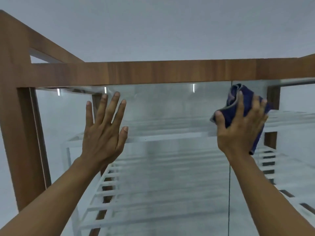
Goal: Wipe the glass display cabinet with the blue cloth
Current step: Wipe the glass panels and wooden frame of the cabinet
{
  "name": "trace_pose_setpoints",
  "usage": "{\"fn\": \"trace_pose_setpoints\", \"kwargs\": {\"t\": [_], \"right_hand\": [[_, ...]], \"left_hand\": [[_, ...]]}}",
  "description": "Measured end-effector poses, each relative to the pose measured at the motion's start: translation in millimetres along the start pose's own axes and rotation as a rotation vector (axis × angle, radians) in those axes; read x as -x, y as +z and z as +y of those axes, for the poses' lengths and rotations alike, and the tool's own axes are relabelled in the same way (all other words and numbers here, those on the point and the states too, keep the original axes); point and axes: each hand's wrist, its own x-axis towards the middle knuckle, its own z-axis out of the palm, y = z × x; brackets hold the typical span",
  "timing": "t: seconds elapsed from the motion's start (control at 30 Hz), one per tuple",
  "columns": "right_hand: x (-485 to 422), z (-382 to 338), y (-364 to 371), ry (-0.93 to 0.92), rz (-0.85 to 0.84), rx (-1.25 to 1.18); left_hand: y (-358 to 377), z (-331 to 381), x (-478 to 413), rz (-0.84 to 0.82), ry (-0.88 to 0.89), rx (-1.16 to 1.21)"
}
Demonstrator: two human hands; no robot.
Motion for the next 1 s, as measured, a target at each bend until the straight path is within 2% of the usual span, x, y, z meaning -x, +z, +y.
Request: {"fn": "trace_pose_setpoints", "kwargs": {"t": [0.07, 0.1, 0.2, 0.27, 0.33, 0.43, 0.5, 0.53, 0.57, 0.63, 0.7, 0.73, 0.77, 0.87, 0.9, 0.97, 1.0], "right_hand": [[7, -35, 4, 0.037, 0.006, 0.007], [15, -67, 9, -0.059, -0.015, 0.003], [51, -149, 21, -0.589, -0.137, -0.045], [56, -143, 23, -0.773, -0.16, -0.073], [45, -97, 19, -0.694, -0.112, -0.067], [25, -14, 6, -0.264, -0.017, 0.007], [23, -11, 1, -0.013, -0.001, -0.019], [29, -29, 4, 0.033, 0.002, -0.021], [40, -54, 9, -0.025, -0.016, -0.025], [75, -101, 20, -0.41, -0.102, -0.037], [96, -105, 23, -0.754, -0.169, -0.037], [98, -87, 21, -0.787, -0.155, -0.033], [98, -58, 20, -0.714, -0.13, -0.033], [93, 35, 6, -0.197, -0.051, -0.008], [98, 49, 2, -0.081, -0.046, -0.013], [117, 26, 7, -0.01, -0.03, -0.022], [130, -1, 13, -0.07, -0.03, -0.028]], "left_hand": [[0, 2, 0, 0.0, -0.01, 0.0], [0, 4, 0, 0.002, -0.012, 0.003], [2, 5, 6, 0.032, -0.03, 0.026], [5, 8, 17, 0.059, -0.057, 0.033], [9, 12, 26, 0.083, -0.079, 0.046], [10, 13, 29, 0.099, -0.069, 0.043], [9, 12, 27, 0.096, -0.06, 0.041], [9, 12, 27, 0.089, -0.063, 0.044], [9, 12, 28, 0.082, -0.069, 0.045], [11, 17, 34, 0.067, -0.074, 0.045], [17, 28, 48, 0.061, -0.052, 0.036], [19, 34, 60, 0.061, -0.047, 0.04], [23, 39, 72, 0.064, -0.051, 0.05], [31, 49, 104, 0.065, -0.033, 0.066], [34, 52, 113, 0.065, -0.012, 0.059], [39, 58, 126, 0.068, 0.019, 0.058], [41, 59, 129, 0.07, 0.026, 0.063]]}}
